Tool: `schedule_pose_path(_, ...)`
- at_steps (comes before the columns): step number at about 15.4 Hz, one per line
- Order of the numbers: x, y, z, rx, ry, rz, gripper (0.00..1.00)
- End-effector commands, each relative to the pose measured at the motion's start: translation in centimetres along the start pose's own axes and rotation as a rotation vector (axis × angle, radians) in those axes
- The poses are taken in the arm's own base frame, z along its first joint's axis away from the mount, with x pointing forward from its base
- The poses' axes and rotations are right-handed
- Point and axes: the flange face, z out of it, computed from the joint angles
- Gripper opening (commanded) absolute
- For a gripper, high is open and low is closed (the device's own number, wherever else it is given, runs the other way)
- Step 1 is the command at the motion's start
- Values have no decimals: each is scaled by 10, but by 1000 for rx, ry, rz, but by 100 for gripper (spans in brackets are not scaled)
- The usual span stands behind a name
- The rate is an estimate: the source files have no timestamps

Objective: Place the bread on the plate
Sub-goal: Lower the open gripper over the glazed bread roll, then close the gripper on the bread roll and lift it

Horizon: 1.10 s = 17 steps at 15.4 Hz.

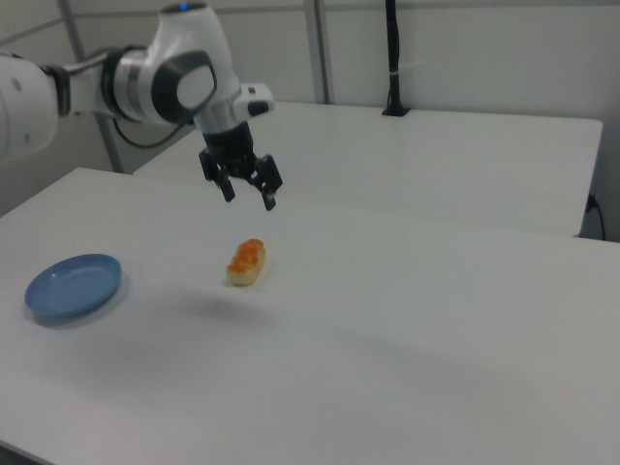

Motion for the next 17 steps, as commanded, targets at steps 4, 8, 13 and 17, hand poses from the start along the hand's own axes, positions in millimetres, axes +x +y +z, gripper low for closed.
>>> schedule_pose_path(4,17,-87,105,-34,-5,-9,100)
schedule_pose_path(8,16,-114,153,-63,-31,-14,100)
schedule_pose_path(13,17,-114,170,-110,-12,-24,92)
schedule_pose_path(17,12,-140,168,-120,-5,-75,46)
